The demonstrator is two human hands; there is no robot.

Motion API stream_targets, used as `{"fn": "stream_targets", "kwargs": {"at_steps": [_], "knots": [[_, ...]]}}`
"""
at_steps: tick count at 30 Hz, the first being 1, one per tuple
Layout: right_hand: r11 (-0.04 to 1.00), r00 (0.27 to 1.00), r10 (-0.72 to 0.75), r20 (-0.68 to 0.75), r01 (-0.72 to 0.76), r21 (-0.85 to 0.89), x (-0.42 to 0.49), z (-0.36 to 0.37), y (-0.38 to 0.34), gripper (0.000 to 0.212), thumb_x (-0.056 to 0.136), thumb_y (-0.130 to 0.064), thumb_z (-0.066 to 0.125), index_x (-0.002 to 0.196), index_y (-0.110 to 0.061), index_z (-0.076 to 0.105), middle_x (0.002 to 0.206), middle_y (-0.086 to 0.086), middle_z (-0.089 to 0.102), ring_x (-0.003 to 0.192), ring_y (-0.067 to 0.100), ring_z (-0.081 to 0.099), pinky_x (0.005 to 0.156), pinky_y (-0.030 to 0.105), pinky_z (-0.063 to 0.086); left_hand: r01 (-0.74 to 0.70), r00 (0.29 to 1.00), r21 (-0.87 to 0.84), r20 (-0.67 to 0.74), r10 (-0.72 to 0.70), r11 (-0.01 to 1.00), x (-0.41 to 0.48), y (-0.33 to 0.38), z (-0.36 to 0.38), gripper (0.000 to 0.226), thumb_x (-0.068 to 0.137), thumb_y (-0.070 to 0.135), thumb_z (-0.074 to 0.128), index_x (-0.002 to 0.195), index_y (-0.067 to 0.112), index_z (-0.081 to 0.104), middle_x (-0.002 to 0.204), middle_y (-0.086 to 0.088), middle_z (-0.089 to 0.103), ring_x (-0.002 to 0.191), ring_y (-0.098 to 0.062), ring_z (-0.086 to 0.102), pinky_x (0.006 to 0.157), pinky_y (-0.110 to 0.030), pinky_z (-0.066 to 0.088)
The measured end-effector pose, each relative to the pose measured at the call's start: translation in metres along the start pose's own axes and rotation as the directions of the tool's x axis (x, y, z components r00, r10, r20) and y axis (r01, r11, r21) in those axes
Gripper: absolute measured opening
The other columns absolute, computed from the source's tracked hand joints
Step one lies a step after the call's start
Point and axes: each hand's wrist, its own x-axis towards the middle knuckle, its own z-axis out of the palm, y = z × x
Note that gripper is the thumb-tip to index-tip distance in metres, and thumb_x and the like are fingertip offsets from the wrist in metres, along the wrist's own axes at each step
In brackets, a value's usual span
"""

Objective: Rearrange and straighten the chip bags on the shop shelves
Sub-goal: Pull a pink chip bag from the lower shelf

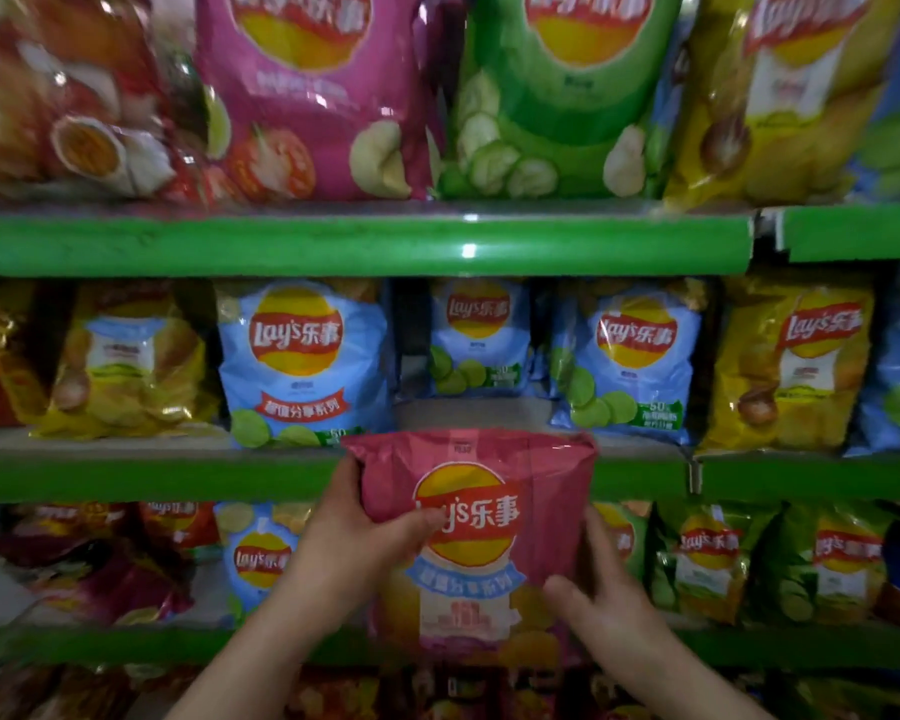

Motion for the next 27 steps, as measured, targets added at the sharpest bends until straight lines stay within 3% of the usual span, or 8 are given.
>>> {"fn": "stream_targets", "kwargs": {"at_steps": [2, 4, 8, 11, 14, 18, 23, 27], "knots": [[0.993, 0.994, -0.098, 0.048, 0.094, 0.077, 0.006, 0.006, -0.024, 0.105, 0.062, -0.046, 0.089, 0.143, -0.041, 0.023, 0.125, -0.028, 0.064, 0.113, -0.001, 0.063, 0.084, 0.014, 0.051, -0.025, 0.999, -0.057, 0.03, 0.027, 0.998, 0.004, 0.02, -0.002, 0.071, 0.043, 0.042, 0.091, 0.104, 0.043, 0.057, 0.095, 0.014, 0.075, 0.08, -0.007, 0.073, 0.059, -0.02, 0.057], [0.971, 0.987, -0.161, -0.015, 0.161, 0.177, 0.015, 0.006, -0.046, 0.1, 0.062, -0.01, 0.089, 0.142, -0.029, 0.032, 0.126, -0.011, 0.068, 0.111, 0.014, 0.068, 0.079, 0.024, 0.057, -0.102, 0.995, -0.053, 0.008, 0.103, 0.993, 0.009, 0.041, -0.007, 0.072, 0.039, 0.054, 0.089, 0.103, 0.045, 0.056, 0.093, 0.021, 0.074, 0.079, -0.001, 0.072, 0.058, -0.016, 0.055], [0.925, 0.964, -0.22, -0.148, 0.255, 0.281, 0.026, 0.0, -0.093, 0.09, 0.047, -0.034, 0.098, 0.126, -0.039, 0.057, 0.12, 0.003, 0.072, 0.106, 0.023, 0.07, 0.076, 0.031, 0.059, -0.229, 0.972, -0.07, 0.032, 0.232, 0.971, 0.023, 0.082, -0.029, 0.067, 0.053, 0.072, 0.073, 0.114, 0.053, 0.052, 0.1, 0.026, 0.07, 0.092, 0.001, 0.068, 0.068, -0.017, 0.055], [0.904, 0.943, -0.235, -0.236, 0.301, 0.304, 0.035, -0.01, -0.119, 0.082, 0.036, -0.043, 0.099, 0.11, -0.046, 0.065, 0.112, 0.003, 0.075, 0.099, 0.025, 0.073, 0.073, 0.039, 0.06, -0.385, 0.921, 0.005, -0.068, 0.385, 0.923, 0.036, 0.12, -0.049, 0.053, 0.068, 0.065, 0.064, 0.117, 0.049, 0.053, 0.09, 0.025, 0.065, 0.088, -0.007, 0.069, 0.066, -0.025, 0.057], [0.896, 0.914, -0.265, -0.309, 0.351, 0.271, 0.044, -0.019, -0.141, 0.08, 0.045, -0.033, 0.098, 0.116, -0.044, 0.063, 0.113, 0.004, 0.074, 0.101, 0.03, 0.072, 0.078, 0.051, 0.058, -0.526, 0.809, 0.119, -0.234, 0.539, 0.842, 0.058, 0.164, -0.07, 0.039, 0.074, 0.053, 0.065, 0.11, 0.046, 0.055, 0.092, 0.016, 0.063, 0.087, -0.006, 0.065, 0.07, -0.028, 0.058], [0.866, 0.885, -0.306, -0.351, 0.412, 0.285, 0.052, -0.028, -0.163, 0.063, 0.056, -0.022, 0.086, 0.111, -0.043, 0.066, 0.108, 0.003, 0.076, 0.093, 0.028, 0.074, 0.065, 0.04, 0.06, -0.567, 0.669, 0.39, -0.296, 0.682, 0.726, 0.089, 0.218, -0.083, 0.051, 0.075, 0.049, 0.066, 0.121, 0.037, 0.047, 0.114, 0.008, 0.056, 0.1, -0.005, 0.058, 0.081, -0.035, 0.057], [0.864, 0.866, -0.305, -0.397, 0.427, 0.267, 0.054, -0.035, -0.169, 0.065, 0.058, -0.027, 0.088, 0.116, -0.041, 0.063, 0.111, 0.002, 0.075, 0.095, 0.027, 0.074, 0.067, 0.042, 0.06, -0.615, 0.563, 0.552, -0.193, 0.804, 0.563, 0.107, 0.243, -0.069, 0.057, 0.076, 0.039, 0.071, 0.125, 0.025, 0.046, 0.113, 0.006, 0.05, 0.098, -0.011, 0.056, 0.074, -0.012, 0.044], [0.863, 0.852, -0.285, -0.439, 0.428, 0.268, 0.059, -0.044, -0.172, 0.065, 0.056, -0.029, 0.089, 0.115, -0.038, 0.064, 0.108, 0.003, 0.076, 0.091, 0.028, 0.075, 0.066, 0.043, 0.06, -0.673, 0.595, 0.445, -0.148, 0.79, 0.591, 0.117, 0.248, -0.049, 0.048, 0.078, 0.029, 0.073, 0.12, 0.024, 0.05, 0.104, 0.007, 0.056, 0.085, -0.008, 0.058, 0.069, -0.008, 0.045]]}}
